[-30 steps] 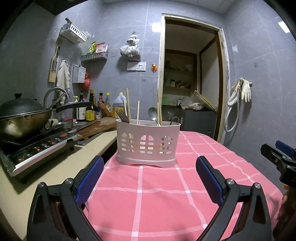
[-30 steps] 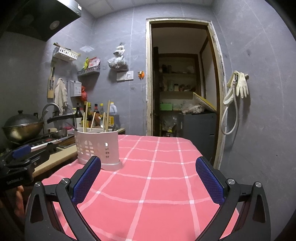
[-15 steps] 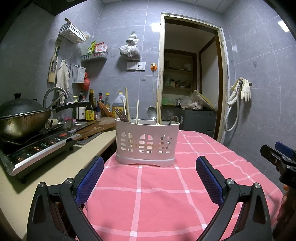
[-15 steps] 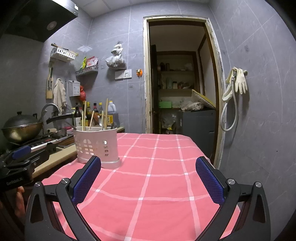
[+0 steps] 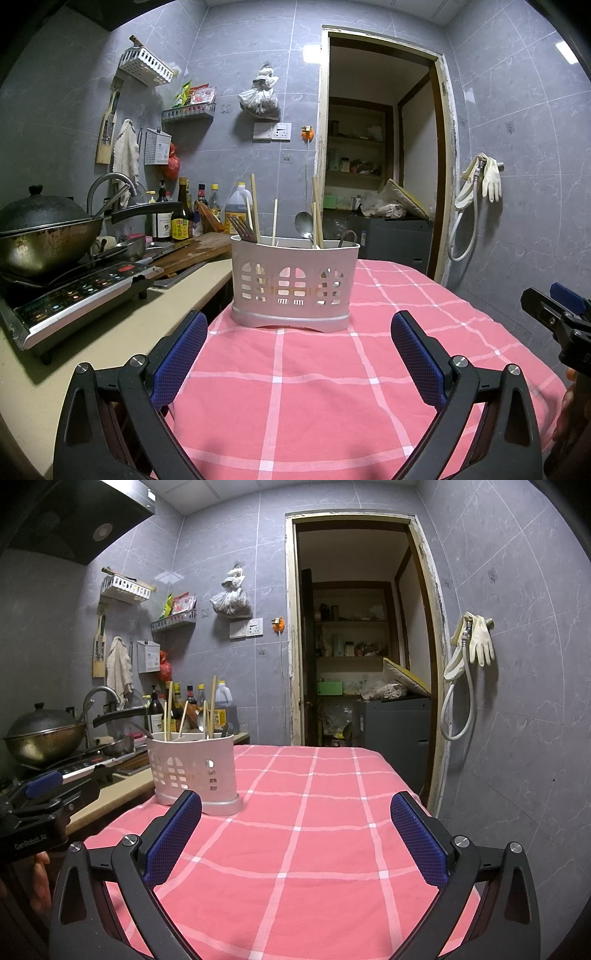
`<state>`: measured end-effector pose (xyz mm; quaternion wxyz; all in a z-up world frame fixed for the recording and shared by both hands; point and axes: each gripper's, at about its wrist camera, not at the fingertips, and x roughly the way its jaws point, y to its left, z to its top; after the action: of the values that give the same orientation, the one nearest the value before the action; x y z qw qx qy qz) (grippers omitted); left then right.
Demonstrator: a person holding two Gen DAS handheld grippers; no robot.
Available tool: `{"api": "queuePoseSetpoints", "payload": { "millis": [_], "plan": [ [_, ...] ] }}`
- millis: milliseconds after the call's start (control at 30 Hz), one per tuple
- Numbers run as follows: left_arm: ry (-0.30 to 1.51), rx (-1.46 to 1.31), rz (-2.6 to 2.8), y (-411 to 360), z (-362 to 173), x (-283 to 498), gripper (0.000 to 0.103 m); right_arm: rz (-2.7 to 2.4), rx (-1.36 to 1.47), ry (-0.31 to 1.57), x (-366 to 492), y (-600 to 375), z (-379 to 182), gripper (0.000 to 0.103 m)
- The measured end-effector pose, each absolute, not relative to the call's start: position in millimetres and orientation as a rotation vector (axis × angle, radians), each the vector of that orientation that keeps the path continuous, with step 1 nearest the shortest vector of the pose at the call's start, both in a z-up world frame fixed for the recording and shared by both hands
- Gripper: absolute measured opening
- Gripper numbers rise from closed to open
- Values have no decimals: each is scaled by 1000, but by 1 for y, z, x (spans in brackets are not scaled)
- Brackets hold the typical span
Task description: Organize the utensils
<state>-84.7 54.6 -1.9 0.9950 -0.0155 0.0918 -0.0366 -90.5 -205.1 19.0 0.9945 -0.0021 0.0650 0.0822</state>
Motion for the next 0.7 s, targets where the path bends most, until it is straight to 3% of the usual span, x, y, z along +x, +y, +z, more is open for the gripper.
{"api": "queuePoseSetpoints", "payload": {
  "millis": [700],
  "plan": [
    [184, -32, -73, 55, -1, -85, 98, 163, -3, 131, -91, -203, 19, 103]
  ]
}}
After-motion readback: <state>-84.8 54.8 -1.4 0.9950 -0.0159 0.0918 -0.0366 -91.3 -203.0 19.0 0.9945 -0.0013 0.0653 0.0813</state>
